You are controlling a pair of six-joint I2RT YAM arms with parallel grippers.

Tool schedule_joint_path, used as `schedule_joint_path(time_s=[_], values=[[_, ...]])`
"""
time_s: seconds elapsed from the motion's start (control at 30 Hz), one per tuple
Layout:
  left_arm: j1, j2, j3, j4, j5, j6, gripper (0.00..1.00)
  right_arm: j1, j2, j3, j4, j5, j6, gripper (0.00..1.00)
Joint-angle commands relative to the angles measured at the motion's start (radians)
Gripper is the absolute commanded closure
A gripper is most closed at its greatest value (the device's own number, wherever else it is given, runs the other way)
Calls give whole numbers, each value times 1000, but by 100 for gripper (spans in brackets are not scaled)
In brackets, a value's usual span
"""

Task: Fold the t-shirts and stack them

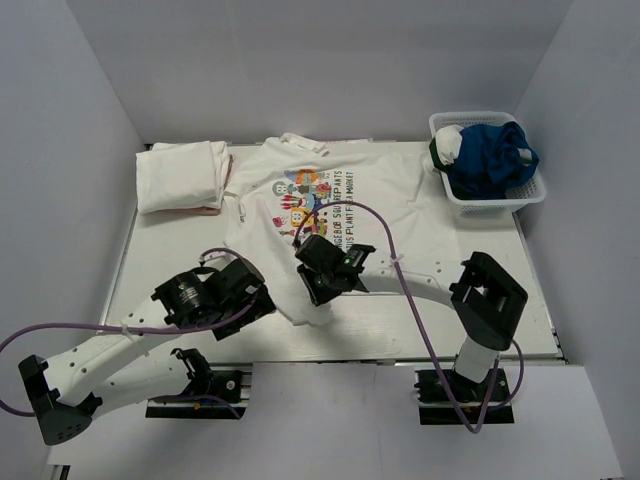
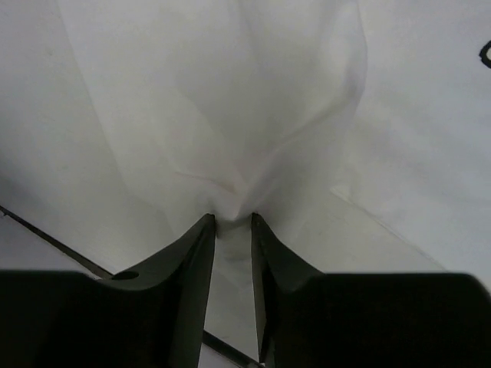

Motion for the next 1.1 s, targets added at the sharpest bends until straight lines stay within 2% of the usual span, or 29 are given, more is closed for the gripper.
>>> schedule_joint_path(time_s=[0.0, 0.03, 0.07, 0.13, 0.17, 0.2, 0.23, 0.27, 0.33, 0.37, 0.43, 0.47, 0.53, 0.57, 0.8, 0.93, 0.97, 1.07], values=[[1, -1, 16, 47, 6, 32, 0, -6, 25, 61, -60, 39, 10, 69], [1, -1, 16, 56, 6, 43, 0, -9, 46, 92, -74, 43, 8, 66], [1, 8, 16, 56, 6, 43, 0, -12, 62, 110, -100, 44, -1, 53], [1, 8, 16, 56, 6, 43, 0, -8, 106, 152, -132, 21, -12, 39], [1, 17, 16, 44, 6, 43, 0, 0, 114, 157, -129, 17, -25, 29], [1, 17, 16, 44, 6, 43, 0, 0, 126, 161, -129, 7, -32, 29], [1, 17, 16, 32, 6, 43, 0, -6, 129, 161, -125, -15, -33, 30], [1, 17, 7, 32, 6, 43, 0, -11, 131, 160, -120, -25, -38, 38], [1, 5, 7, 32, 6, 43, 0, -9, 148, 167, -124, -20, -38, 47], [1, -4, 7, 32, 6, 43, 0, -9, 149, 170, -126, -17, -39, 62], [1, -13, 7, 32, 6, 43, 0, -8, 157, 181, -140, -10, -36, 77], [1, -13, -2, 41, 6, 52, 0, -9, 142, 180, -141, 9, -30, 91], [1, -23, -14, 51, 18, 67, 0, -6, 97, 167, -129, 7, -27, 93], [1, -23, -15, 76, 18, 79, 0, -14, 53, 161, -109, -18, -24, 100], [1, 84, -54, 217, 100, 217, 0, -92, -150, 115, 27, -307, 43, 100], [1, 105, -33, 240, 100, 240, 0, -208, -142, 56, 154, -557, 168, 100], [1, 105, -33, 251, 100, 253, 0, -239, -126, 49, 179, -665, 191, 100], [1, 95, -42, 294, 100, 264, 0, -314, -70, 23, 337, -787, 307, 100]])
